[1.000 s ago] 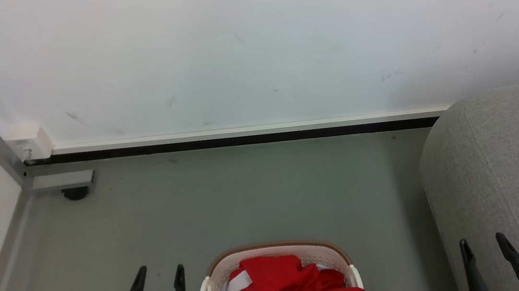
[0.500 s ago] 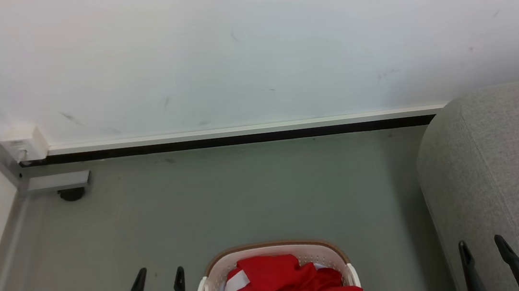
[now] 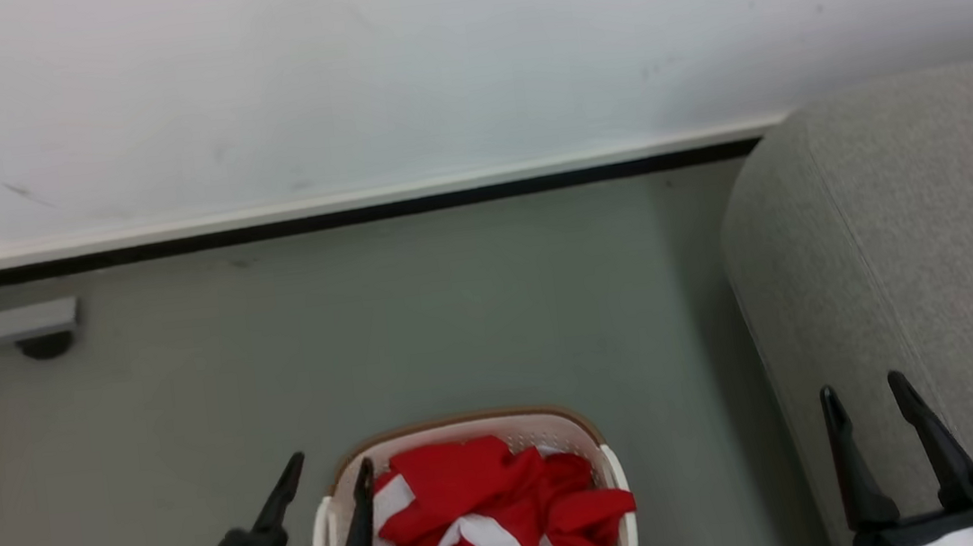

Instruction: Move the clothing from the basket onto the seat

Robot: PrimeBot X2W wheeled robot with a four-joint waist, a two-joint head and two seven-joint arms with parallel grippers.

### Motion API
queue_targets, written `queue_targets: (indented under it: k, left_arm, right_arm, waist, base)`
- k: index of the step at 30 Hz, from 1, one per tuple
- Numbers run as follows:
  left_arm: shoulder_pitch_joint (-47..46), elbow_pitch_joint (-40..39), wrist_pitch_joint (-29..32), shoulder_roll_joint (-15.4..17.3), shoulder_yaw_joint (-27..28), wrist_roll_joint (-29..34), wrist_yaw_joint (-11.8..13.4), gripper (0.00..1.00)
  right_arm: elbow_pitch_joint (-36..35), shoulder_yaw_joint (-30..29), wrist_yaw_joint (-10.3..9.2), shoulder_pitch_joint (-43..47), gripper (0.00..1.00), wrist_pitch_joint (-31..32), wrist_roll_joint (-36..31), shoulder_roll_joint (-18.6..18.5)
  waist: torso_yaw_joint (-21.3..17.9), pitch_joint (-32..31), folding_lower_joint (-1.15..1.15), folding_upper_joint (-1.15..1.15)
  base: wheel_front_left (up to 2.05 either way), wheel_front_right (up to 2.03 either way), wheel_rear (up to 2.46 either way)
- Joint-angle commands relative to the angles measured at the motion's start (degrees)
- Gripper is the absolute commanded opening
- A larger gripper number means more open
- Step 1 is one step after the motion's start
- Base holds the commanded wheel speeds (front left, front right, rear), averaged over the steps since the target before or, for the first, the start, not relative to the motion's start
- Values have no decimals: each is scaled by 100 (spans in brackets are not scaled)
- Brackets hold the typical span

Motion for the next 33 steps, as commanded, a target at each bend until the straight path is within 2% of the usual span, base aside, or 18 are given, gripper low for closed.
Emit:
queue_targets:
  k: [1, 9, 15, 21, 25, 30, 33]
  left_arm:
    - [-275, 188, -3, 78, -102, 141, -23, 100]
    - [-1303, 1419, -2, 262, -562, 537, -38, 100]
    - [-2392, 2819, 174, 363, -856, 939, 87, 100]
    - [-3101, 3764, 259, 348, -1057, 1115, 192, 100]
    - [-3428, 4256, 417, 402, -1234, 1274, 184, 100]
    - [-3793, 4661, 504, 542, -1418, 1460, 350, 100]
    - [-4005, 4855, 568, 643, -1496, 1539, 367, 100]
  right_arm:
    - [-60, 35, -12, -145, 100, 0, 39, 6]
    - [-257, 176, -12, -600, 100, 0, 94, 32]
    - [-552, 322, -12, -1012, 100, 0, 262, 41]
    - [-677, 397, -12, -1275, 100, 0, 461, 43]
    - [-730, 424, -12, -1393, 100, 0, 543, 43]
    - [-820, 437, -12, -1505, 100, 0, 606, 43]
    - [-820, 472, -12, -1557, 100, 0, 677, 42]
  waist:
    - [-325, 389, 0, 0]
    - [-783, 1156, 0, 0]
    - [-1060, 1932, 0, 0]
    - [-1208, 2461, 0, 0]
    - [-1310, 2714, 0, 0]
    - [-1403, 3016, 0, 0]
    - [-1465, 3209, 0, 0]
  base:
    - [0, 0, 0]
    - [0, 0, 0]
    - [0, 0, 0]
    - [0, 0, 0]
    - [0, 0, 0]
    - [0, 0, 0]
    - [0, 0, 0]
